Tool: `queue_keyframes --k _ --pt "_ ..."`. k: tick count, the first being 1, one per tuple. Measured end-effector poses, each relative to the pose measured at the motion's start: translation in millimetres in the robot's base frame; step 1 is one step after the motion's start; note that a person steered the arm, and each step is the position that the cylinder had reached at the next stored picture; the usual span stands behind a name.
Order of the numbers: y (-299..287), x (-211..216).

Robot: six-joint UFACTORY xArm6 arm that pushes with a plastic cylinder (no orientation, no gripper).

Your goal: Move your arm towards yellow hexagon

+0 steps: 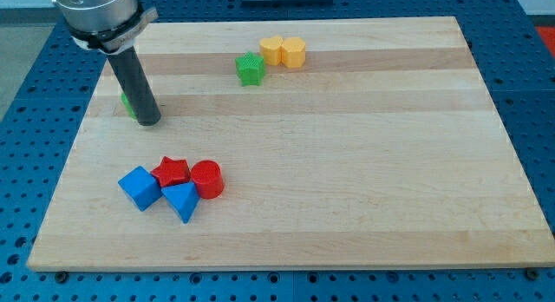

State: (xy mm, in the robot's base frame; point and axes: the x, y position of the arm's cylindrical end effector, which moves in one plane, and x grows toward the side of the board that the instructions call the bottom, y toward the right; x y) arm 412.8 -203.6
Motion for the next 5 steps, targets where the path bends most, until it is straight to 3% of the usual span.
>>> queue_keyframes --k 1,2,4,5 --pt "1 0" --pt "62 -1" --pt "247 -1" --pt "290 -2"
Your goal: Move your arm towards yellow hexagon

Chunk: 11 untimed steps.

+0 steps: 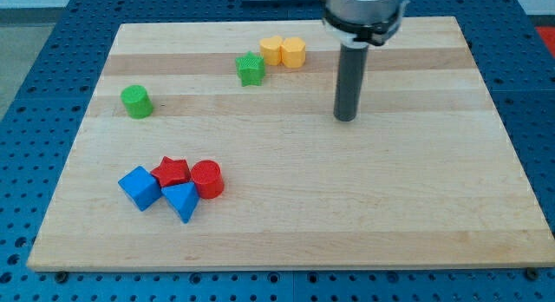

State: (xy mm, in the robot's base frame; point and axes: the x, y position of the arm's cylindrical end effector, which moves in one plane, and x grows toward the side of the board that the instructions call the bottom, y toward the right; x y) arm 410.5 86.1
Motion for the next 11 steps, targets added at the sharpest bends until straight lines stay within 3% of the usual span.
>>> queue_keyframes --k 1,2,3,8,11 --pt "0 -14" --pt "0 -127" --pt "0 -209" --pt "-38 -191" --pt "-93 -146"
